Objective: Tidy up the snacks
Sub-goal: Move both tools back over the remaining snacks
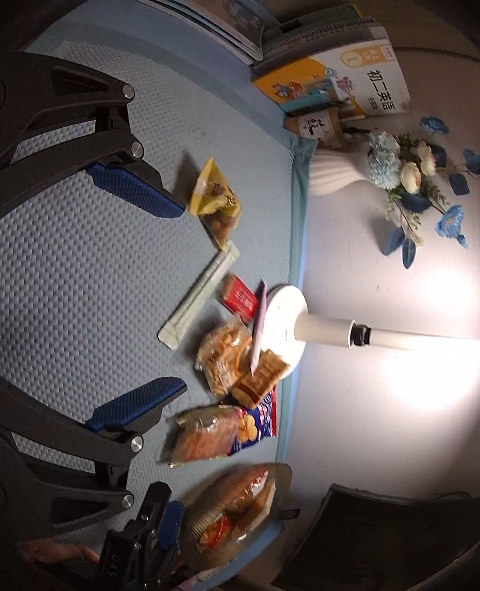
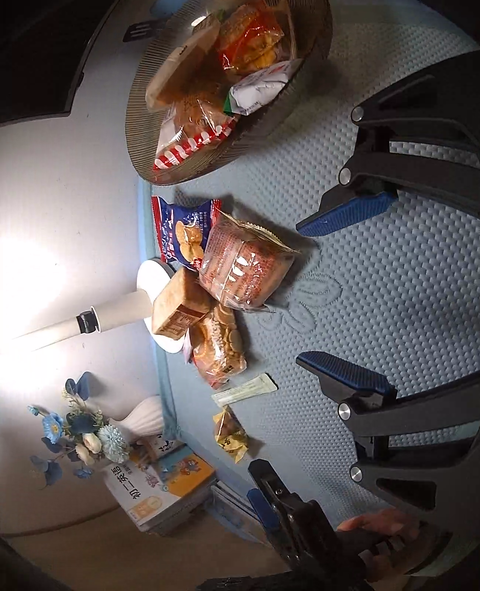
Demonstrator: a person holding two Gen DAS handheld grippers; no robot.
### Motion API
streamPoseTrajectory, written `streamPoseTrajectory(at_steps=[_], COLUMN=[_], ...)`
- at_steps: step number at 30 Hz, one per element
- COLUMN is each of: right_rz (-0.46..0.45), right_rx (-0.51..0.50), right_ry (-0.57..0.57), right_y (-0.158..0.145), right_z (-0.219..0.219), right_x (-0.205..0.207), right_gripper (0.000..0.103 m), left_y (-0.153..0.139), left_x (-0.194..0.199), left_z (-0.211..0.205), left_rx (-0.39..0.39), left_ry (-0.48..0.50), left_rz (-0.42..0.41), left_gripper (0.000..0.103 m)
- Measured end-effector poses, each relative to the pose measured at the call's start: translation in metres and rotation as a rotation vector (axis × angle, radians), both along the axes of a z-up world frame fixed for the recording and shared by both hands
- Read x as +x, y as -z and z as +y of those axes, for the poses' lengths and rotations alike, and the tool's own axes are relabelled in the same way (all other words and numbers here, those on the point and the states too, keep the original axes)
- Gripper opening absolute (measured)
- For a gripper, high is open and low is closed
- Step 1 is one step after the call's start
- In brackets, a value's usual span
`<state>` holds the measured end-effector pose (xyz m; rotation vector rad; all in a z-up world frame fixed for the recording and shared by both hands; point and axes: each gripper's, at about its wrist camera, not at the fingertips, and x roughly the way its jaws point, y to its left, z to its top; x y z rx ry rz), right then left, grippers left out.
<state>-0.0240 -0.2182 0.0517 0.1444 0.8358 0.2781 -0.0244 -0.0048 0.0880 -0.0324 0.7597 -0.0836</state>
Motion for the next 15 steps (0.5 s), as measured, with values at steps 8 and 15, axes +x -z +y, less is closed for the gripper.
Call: streamPoseTrajectory(at_steps=[8,15], right_rz=[0.027,0.031], right_rx=[-0.029,-0.045], right_ry=[0.026,0.026], right_y=[0.02,0.021], right_z=[-0.002,0.0], right_x=[0.007,0.007], right_gripper=[0.066,0.069], left_y=[0.045,0.048], left_x=[0.012,0.011], left_z=[0.03,0.032], left_rx=[-0.043,-0.081], left_ry=[-0.086,-0.083], left_rz=[0.074,0.077], left_gripper=[0.087,0.087])
